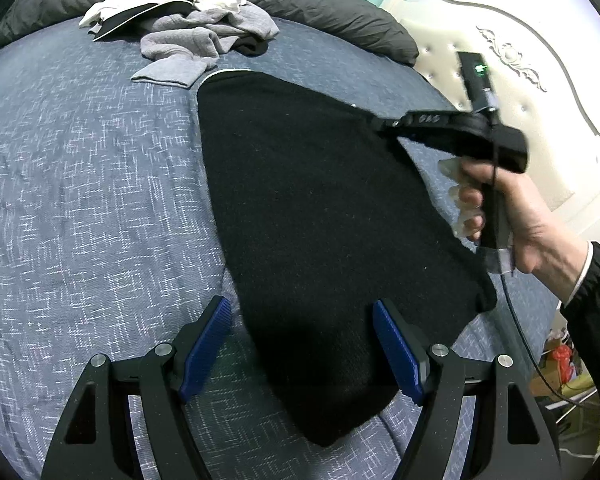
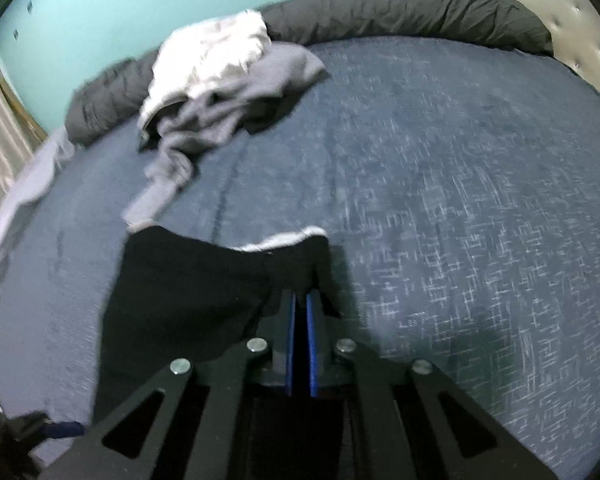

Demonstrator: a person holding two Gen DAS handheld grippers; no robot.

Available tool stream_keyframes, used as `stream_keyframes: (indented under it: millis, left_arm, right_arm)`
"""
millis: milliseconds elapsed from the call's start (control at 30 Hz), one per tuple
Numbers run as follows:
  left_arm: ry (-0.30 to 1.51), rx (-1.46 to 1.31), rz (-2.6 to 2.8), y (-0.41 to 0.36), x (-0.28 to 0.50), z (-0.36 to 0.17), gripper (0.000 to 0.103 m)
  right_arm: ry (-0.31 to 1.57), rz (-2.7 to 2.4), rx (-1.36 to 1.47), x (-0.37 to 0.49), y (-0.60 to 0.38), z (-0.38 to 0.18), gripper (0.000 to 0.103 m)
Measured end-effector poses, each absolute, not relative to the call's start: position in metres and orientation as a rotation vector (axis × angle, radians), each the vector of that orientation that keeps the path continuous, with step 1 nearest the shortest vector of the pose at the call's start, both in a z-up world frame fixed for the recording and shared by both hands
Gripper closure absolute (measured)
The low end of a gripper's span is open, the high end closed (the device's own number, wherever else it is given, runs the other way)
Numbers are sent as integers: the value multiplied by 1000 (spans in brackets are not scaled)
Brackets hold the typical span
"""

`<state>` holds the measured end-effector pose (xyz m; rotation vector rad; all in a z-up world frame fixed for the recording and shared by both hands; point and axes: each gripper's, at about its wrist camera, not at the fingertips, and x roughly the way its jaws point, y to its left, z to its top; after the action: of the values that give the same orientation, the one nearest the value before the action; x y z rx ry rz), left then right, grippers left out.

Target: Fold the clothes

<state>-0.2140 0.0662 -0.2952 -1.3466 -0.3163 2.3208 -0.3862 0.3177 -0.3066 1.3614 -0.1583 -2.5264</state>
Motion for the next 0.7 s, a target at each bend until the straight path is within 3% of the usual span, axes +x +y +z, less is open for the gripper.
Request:
stream_keyframes:
  millis: [167,233,567,700]
  left_arm:
    - [-320,-1348,2320,65,-215,-296,26]
    - [-317,-1349,2319,66,-215,-296,26]
    - [-322,-1349,2320,66,-214,-295,26]
    - [-323,-1350,2314,65,-214,-295,26]
  right_arm:
    - [-160,-2535,1392,-393,320,-306,97]
    - [-158,-2558,1364,-392,321,-295,88]
    - [-77,-2463,1279,-375,297,-269,88]
    - [-66,-2442,1369,-381,295,-289,89]
